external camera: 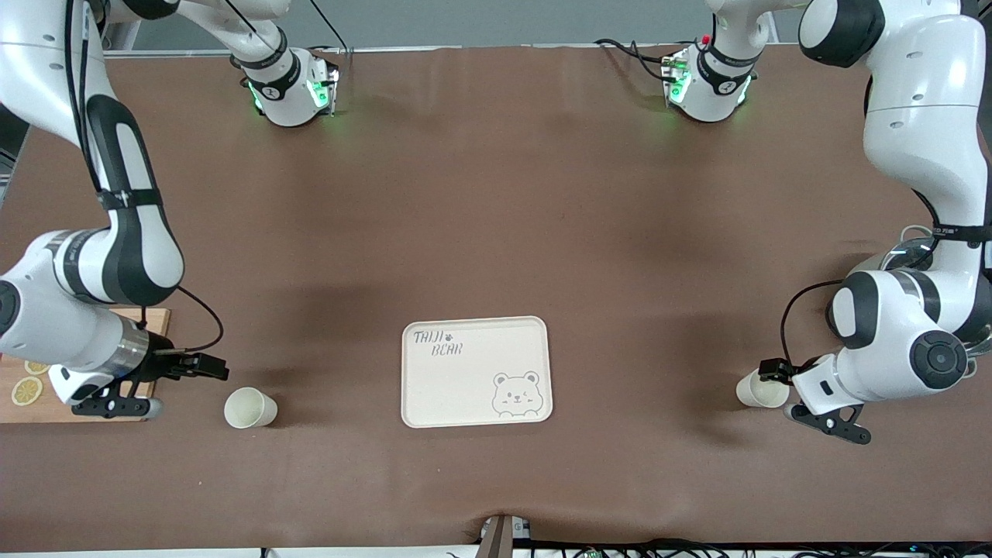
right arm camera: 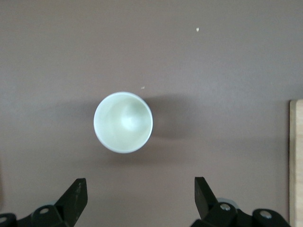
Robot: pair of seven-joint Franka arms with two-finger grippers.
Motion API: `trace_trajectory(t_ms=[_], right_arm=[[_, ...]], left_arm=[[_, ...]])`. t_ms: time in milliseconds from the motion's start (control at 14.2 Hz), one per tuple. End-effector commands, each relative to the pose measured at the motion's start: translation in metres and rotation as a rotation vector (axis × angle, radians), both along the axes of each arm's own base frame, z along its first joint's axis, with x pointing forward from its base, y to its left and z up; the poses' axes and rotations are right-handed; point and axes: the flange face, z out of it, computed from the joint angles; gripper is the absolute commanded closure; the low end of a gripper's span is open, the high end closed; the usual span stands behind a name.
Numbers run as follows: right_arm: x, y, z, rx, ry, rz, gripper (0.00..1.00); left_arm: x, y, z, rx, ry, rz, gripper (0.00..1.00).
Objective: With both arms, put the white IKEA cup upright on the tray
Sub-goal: 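Grasp the white cup with the right gripper while the left gripper grasps its cup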
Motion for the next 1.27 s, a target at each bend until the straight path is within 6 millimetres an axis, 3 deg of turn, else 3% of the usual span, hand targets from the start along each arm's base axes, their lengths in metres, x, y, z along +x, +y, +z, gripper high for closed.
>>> trace_trajectory(t_ms=[0,141,424,776,1200], right_arm=[[0.019,0.004,-0.021,0.003,-0.054,-0.010,0.00],[0.025,0.002,-0.046,-0.003,-0.092,-0.015,0.00],[0.028,0.001,-0.071,-0.008,-0.112,-0.020,0.00],[0.027,-0.002,-0.094,-0.041,-0.106,0.002,0.00],[0.026,-0.001,-0.105,-0.048,-0.097,0.011,0.00]], left_arm=[[0.004,0.014,-0.014,0.010,-0.028,-0.026,0.00],[0.004,0.014,-0.017,0.008,-0.031,-0.037,0.01],[0.004,0.014,-0.018,0.008,-0.029,-0.039,0.62],[0.004,0.014,-0.015,-0.002,-0.032,-0.030,1.00],[0.005,0.013,-0.012,-0.004,-0.038,-0.023,1.00]])
